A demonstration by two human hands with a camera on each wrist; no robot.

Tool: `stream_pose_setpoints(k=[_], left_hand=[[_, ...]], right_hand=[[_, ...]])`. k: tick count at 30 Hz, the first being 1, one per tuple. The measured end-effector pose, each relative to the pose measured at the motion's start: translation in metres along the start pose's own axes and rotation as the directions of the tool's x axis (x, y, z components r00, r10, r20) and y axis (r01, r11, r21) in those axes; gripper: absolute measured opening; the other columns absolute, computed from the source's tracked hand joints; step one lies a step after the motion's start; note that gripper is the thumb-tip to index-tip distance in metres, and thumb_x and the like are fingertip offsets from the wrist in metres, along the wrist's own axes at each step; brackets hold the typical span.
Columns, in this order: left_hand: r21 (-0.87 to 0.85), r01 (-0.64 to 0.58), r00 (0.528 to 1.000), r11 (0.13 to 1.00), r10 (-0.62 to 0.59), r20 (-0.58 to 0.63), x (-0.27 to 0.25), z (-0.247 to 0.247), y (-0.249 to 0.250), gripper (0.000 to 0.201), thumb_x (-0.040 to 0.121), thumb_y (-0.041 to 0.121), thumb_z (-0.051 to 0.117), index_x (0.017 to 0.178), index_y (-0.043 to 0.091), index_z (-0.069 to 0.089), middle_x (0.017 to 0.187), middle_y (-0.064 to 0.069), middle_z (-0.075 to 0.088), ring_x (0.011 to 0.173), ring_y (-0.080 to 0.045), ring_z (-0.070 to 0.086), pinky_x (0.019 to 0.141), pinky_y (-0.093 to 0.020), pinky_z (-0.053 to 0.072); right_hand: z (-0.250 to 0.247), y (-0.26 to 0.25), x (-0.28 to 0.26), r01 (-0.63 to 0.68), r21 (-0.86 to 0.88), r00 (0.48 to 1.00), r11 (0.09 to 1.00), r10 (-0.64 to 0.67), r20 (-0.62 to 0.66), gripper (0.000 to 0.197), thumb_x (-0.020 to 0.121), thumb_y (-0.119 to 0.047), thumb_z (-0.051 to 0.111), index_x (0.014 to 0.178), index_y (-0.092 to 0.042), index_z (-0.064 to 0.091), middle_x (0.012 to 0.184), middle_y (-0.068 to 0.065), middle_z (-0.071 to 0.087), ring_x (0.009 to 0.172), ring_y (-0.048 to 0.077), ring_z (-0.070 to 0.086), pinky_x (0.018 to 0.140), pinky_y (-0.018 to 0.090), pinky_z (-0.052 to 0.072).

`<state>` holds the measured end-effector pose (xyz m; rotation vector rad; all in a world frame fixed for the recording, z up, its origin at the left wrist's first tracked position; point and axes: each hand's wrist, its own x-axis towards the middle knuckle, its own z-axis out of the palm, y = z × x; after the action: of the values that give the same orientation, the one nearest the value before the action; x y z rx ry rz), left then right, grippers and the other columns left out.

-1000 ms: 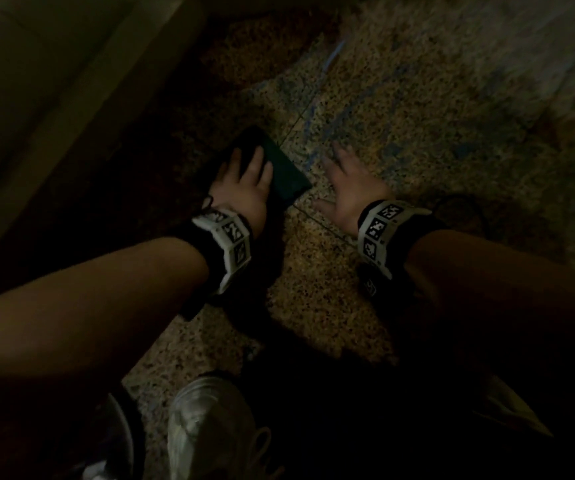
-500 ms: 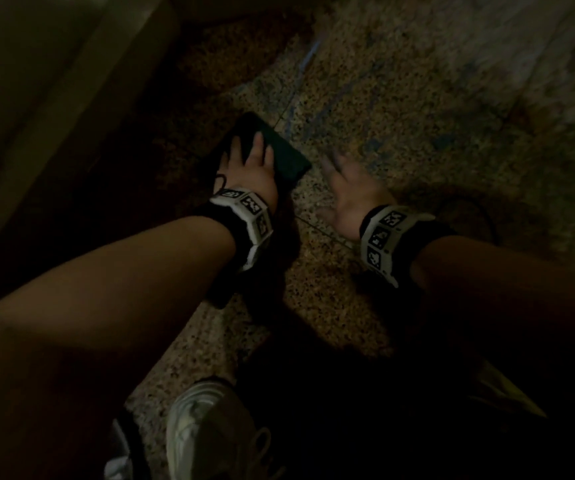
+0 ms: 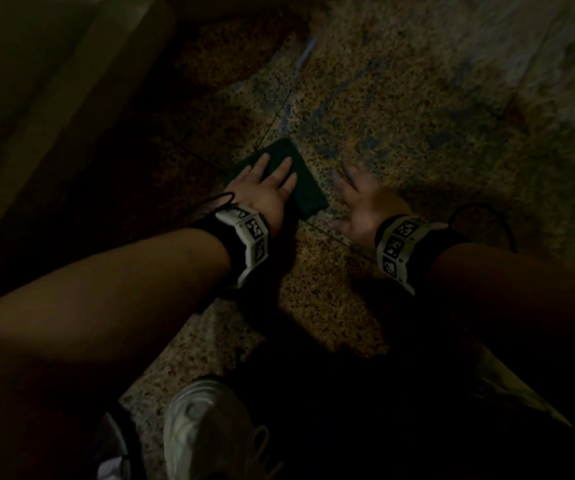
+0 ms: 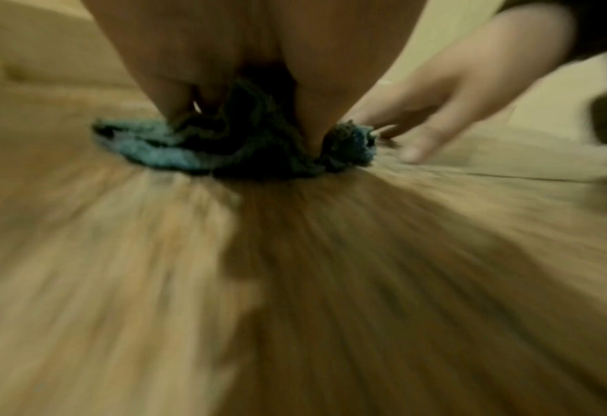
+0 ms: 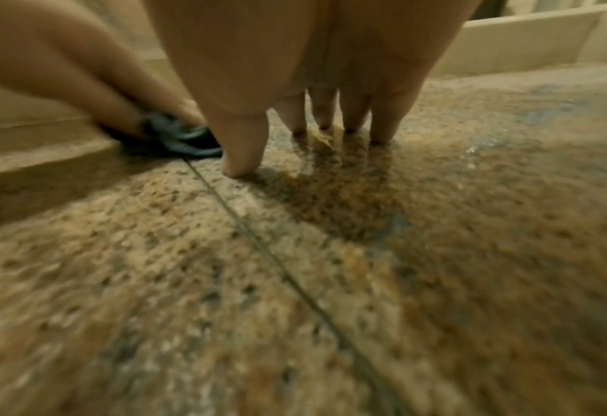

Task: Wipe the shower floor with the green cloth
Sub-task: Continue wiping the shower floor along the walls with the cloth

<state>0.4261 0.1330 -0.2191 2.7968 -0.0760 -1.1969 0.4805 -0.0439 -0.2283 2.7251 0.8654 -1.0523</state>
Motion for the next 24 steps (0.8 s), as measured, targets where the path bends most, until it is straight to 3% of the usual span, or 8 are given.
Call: stream_pose_setpoints(k=[6, 11, 15, 19, 24], left_hand=[[-0.037, 0.044, 0.999, 0.998, -0.044, 0.02, 0.01, -0.022, 0.012, 0.073, 0.096, 0.012, 0.043, 0.152, 0.024, -0.003, 0.156, 0.003, -0.02, 0.144, -0.027, -0.017, 0.117, -0.041, 0.001], [0.044, -0.041, 0.998, 0.998, 0.04, 0.038, -0.011, 0.009, 0.002, 0.072, 0.096, 0.015, 0.041, 0.151, 0.025, -0.004, 0.156, 0.003, -0.021, 0.143, -0.026, -0.019, 0.117, -0.039, -0.003], [0.056, -0.059, 0.997, 0.997, 0.057, 0.048, -0.022, 0.024, 0.0, 0.067, 0.099, 0.021, 0.038, 0.151, 0.028, -0.003, 0.156, 0.005, -0.022, 0.144, -0.025, -0.018, 0.116, -0.04, -0.003], [0.078, -0.077, 0.994, 0.994, 0.07, 0.078, -0.01, 0.016, -0.002, 0.072, 0.097, 0.025, 0.044, 0.151, 0.029, -0.004, 0.155, 0.006, -0.023, 0.144, -0.024, -0.018, 0.117, -0.038, 0.001], [0.032, -0.034, 0.996, 0.999, 0.031, 0.078, 0.009, -0.016, 0.009, 0.075, 0.095, 0.017, 0.046, 0.151, 0.03, -0.002, 0.156, 0.008, -0.021, 0.144, -0.024, -0.017, 0.118, -0.041, 0.004]], right_hand=[[0.002, 0.004, 0.002, 0.023, 0.03, 1.0, 0.999, -0.023, -0.003, 0.083, 0.093, -0.043, 0.053, 0.152, -0.017, 0.001, 0.159, 0.004, -0.008, 0.146, 0.024, -0.008, 0.118, 0.037, 0.009], [-0.008, 0.009, 0.002, 0.017, 0.023, 0.996, 1.0, -0.019, 0.083, 0.082, 0.094, -0.046, 0.049, 0.153, -0.021, -0.001, 0.159, 0.002, -0.012, 0.146, 0.022, -0.006, 0.117, 0.033, 0.008], [-0.009, 0.021, -0.001, 0.086, -0.097, 0.995, 0.992, -0.081, 0.054, 0.083, 0.092, -0.05, 0.05, 0.152, -0.021, 0.002, 0.159, 0.006, -0.005, 0.147, 0.025, -0.001, 0.117, 0.04, 0.015], [-0.008, 0.021, -0.002, 0.082, -0.111, 0.994, 0.99, -0.074, 0.078, 0.086, 0.091, -0.048, 0.053, 0.152, -0.021, -0.001, 0.159, 0.007, -0.007, 0.146, 0.027, -0.004, 0.117, 0.039, 0.013], [-0.014, 0.017, 0.001, 0.032, -0.082, 0.987, 0.996, -0.019, 0.159, 0.088, 0.09, -0.046, 0.056, 0.152, -0.023, -0.002, 0.159, 0.004, -0.013, 0.146, 0.026, -0.009, 0.119, 0.043, 0.01]])
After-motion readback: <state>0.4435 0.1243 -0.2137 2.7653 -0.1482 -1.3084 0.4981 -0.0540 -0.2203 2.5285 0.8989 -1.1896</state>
